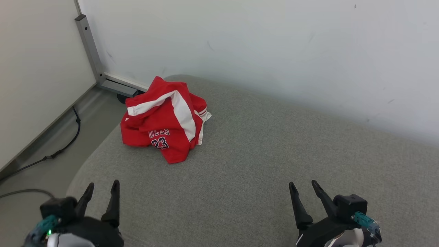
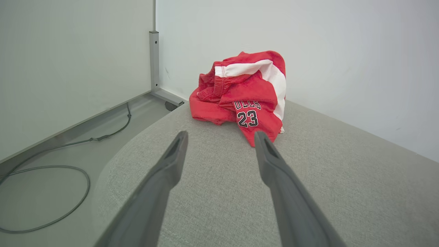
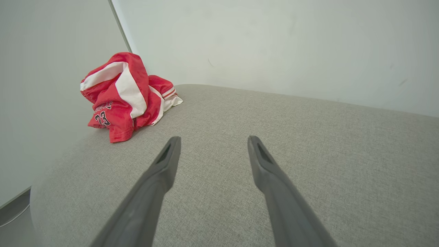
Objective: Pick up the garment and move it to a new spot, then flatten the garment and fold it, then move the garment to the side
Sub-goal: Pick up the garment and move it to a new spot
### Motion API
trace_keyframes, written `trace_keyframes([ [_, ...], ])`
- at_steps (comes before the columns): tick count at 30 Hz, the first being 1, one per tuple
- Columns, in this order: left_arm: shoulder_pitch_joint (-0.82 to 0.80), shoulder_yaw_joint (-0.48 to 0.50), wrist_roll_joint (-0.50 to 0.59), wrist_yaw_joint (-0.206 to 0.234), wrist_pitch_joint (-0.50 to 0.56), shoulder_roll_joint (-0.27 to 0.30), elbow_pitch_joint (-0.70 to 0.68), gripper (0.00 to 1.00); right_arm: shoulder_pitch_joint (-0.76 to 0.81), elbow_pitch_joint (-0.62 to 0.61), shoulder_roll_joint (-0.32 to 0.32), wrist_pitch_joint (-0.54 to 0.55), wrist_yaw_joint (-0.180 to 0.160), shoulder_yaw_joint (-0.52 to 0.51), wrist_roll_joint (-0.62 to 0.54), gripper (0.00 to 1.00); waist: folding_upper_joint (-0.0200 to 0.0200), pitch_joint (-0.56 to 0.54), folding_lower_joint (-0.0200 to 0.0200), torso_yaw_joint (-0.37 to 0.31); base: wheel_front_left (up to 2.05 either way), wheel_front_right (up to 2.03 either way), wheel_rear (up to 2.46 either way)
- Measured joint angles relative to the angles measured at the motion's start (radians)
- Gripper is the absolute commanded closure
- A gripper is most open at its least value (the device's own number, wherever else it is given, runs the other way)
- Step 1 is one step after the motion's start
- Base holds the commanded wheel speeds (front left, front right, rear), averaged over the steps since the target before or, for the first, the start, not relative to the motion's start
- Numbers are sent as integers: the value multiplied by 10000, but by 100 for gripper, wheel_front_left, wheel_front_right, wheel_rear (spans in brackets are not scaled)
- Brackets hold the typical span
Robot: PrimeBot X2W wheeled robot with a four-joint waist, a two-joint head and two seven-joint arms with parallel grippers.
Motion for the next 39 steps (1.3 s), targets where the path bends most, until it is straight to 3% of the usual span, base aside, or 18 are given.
trace_keyframes([
  [7, -2136, -393, 31, -174, 1369, -176, 1062, 0, 391, -554, -71, -42, 10, 8, -2, 0, 1, 150, 0, 25, 0, 0, 0],
  [15, -2481, -265, -13, -353, 2665, 368, 1745, 0, 860, -1680, -445, 35, -15, 259, -322, 0, 1, 609, 0, -314, 0, 0, 0],
  [22, -3384, 46, -188, -322, 3177, 422, 2017, 0, 843, -2736, -1007, 405, -96, 309, -771, 0, 1, 1320, 0, -1012, 0, 0, 0],
  [30, -3952, 360, -219, -38, 3371, 502, 2130, 0, 581, -3804, -1396, 855, -105, 337, -941, 0, 2, 2348, 1, -1921, 0, 0, 0],
  [34, -4377, 550, -196, 307, 3369, 612, 2284, 0, 369, -4161, -1536, 1070, -151, 219, -1018, 0, 2, 2884, 2, -2376, 0, 0, 0],
  [39, -4719, 646, 81, 564, 3371, 1058, 2813, 0, 180, -4410, -1657, 1206, -178, 38, -1026, 0, 1, 3444, 1, -2967, 0, 0, 0],
])
